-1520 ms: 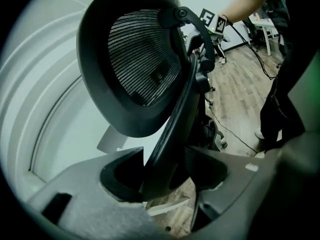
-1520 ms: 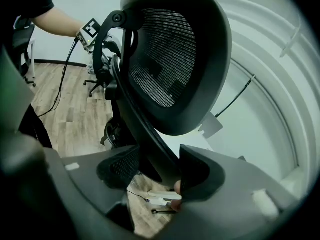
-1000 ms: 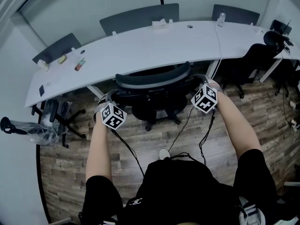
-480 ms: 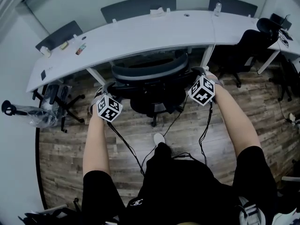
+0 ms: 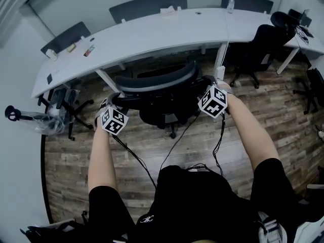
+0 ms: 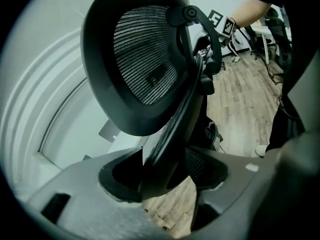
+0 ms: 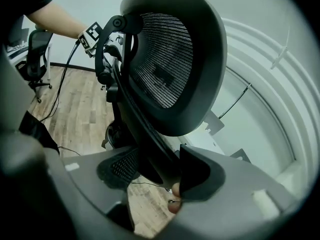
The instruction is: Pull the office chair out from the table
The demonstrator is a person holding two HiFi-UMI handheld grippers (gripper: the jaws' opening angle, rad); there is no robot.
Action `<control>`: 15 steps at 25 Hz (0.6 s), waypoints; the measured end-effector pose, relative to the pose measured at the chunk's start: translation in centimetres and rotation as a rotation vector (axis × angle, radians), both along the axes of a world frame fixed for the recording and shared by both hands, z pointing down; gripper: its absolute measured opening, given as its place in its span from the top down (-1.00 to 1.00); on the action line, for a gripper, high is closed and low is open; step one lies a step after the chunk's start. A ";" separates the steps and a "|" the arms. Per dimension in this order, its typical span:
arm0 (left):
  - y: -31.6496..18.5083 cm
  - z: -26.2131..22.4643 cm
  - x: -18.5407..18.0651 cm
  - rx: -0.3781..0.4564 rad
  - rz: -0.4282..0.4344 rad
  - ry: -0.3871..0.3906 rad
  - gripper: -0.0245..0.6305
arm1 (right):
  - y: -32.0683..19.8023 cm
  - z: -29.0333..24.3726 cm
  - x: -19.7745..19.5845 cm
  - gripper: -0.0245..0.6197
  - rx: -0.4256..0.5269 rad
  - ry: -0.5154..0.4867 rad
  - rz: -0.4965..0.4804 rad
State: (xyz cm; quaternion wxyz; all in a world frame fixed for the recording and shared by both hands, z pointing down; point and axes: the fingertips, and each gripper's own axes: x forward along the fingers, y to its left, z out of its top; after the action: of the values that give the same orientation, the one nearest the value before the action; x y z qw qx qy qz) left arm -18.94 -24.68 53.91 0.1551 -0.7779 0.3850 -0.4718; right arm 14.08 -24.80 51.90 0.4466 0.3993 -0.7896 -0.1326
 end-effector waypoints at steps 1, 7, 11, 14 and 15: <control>0.6 0.0 -0.3 0.001 0.000 0.002 0.14 | 0.6 0.0 -0.3 0.14 -0.002 0.000 -0.003; 4.1 -0.1 -1.9 0.014 0.022 0.015 0.14 | 4.4 0.1 -1.9 0.14 -0.005 0.007 0.011; 6.1 0.1 -3.0 0.018 0.034 0.022 0.13 | 6.4 0.4 -3.0 0.13 -0.012 0.012 0.039; 6.9 0.0 -3.3 0.023 0.033 0.055 0.12 | 7.2 0.3 -3.5 0.11 0.015 0.002 0.034; 7.1 -0.1 -3.2 0.026 0.025 0.086 0.09 | 7.4 0.2 -3.5 0.11 0.041 -0.008 0.038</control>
State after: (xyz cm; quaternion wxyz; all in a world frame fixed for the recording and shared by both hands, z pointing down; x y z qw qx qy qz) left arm -22.18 -17.57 53.81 0.1544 -0.8000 0.3880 -0.4308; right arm 10.60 -17.43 52.14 0.4378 0.4236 -0.7808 -0.1386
